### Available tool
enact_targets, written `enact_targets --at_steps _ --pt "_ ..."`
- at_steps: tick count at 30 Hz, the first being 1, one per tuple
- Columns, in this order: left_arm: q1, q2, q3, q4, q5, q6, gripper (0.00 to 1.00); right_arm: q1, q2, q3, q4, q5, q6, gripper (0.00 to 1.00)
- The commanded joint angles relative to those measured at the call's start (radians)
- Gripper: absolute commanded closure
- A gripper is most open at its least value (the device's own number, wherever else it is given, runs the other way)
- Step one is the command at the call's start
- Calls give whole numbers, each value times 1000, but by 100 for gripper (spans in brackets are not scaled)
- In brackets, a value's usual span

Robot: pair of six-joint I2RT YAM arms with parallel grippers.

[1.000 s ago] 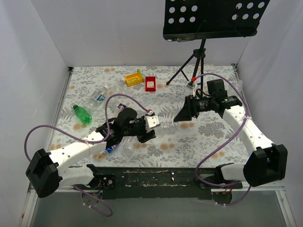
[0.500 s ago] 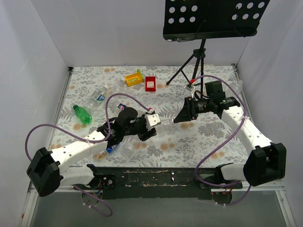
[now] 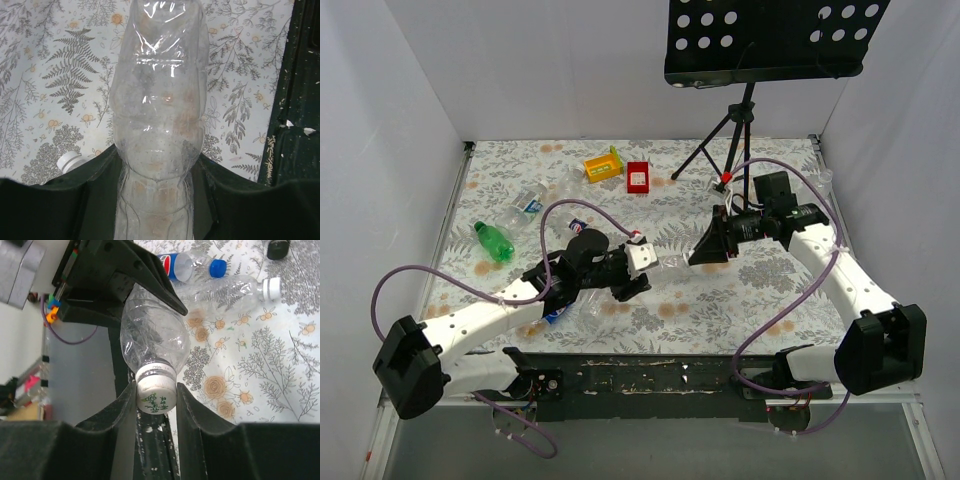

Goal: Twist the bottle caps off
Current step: Unscrew the bottle cap from the plastic bottle.

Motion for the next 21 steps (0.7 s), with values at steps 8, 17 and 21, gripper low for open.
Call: enact_targets --at_steps 8,17,21 --pt "7 -57 2 -4 249 -56 100 101 -33 172 -449 -8 -946 99" --pt "84 -14 -4 16 415 -65 100 133 -131 79 -292 122 -1044 96" --pt "89 15 13 4 410 -54 100 132 -159 40 -258 125 -1017 95"
